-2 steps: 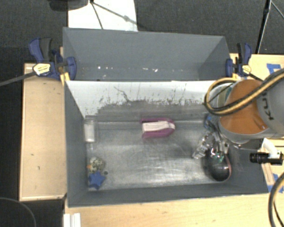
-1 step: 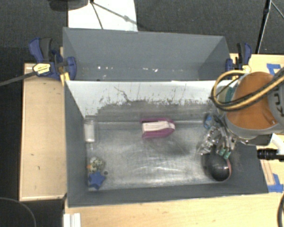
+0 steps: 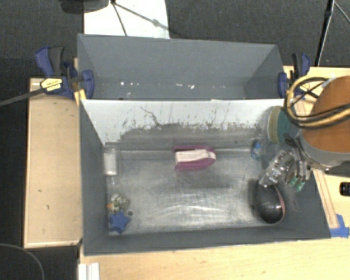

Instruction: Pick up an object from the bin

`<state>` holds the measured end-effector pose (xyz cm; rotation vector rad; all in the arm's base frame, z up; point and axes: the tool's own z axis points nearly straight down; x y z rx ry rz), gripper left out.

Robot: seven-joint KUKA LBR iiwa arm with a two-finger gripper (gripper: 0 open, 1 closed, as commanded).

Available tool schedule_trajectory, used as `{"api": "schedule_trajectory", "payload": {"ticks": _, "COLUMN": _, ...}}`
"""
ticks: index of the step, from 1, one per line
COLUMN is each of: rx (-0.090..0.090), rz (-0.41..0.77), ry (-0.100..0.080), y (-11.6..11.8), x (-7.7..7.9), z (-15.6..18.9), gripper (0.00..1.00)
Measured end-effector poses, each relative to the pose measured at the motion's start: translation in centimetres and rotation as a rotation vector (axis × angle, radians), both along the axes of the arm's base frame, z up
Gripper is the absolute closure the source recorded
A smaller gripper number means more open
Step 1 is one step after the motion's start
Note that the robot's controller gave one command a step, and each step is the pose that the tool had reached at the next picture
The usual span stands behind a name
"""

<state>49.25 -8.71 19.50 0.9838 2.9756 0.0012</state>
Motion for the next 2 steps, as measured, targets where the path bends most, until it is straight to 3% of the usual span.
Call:
{"api": "schedule_trajectory", "payload": {"ticks": 1, "rx": -0.002, "rz": 0.432, "ry": 0.001, "y": 1.3, "x": 1.7, "z": 2.3, "gripper": 1.00}}
{"api": "schedule_trajectory", "payload": {"ticks": 2, "rx": 0.000, "rz": 0.969, "ry": 0.010, "y": 0.5, "x": 1.4, "z": -8.0, "gripper": 1.00}}
